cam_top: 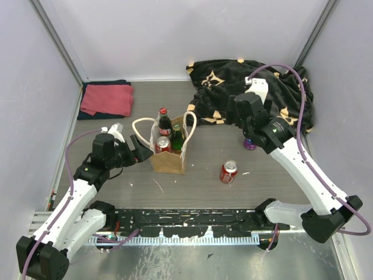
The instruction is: Place the beverage into the canvas bag
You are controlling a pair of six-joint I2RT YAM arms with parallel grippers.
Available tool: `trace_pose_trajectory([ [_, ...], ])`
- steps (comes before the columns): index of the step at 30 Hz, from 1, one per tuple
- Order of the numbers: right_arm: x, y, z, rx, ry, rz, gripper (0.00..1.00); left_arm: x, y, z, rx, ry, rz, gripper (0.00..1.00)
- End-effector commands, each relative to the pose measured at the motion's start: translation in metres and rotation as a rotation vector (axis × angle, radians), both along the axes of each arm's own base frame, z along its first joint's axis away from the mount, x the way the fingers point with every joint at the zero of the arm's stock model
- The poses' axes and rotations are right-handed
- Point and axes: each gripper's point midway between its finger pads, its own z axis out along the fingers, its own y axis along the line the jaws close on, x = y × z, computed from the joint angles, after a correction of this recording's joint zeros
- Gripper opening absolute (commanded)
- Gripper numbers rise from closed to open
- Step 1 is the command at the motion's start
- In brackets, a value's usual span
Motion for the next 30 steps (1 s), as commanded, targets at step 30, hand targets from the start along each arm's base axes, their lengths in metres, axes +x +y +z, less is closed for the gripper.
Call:
trace_pose_trajectory([
  [30,0.043,-0.109,-0.169,0.171,0.459,-0.158,0.97,-0.008,-0.020,-0.007,0.055,0.008,-0.120,0.98],
])
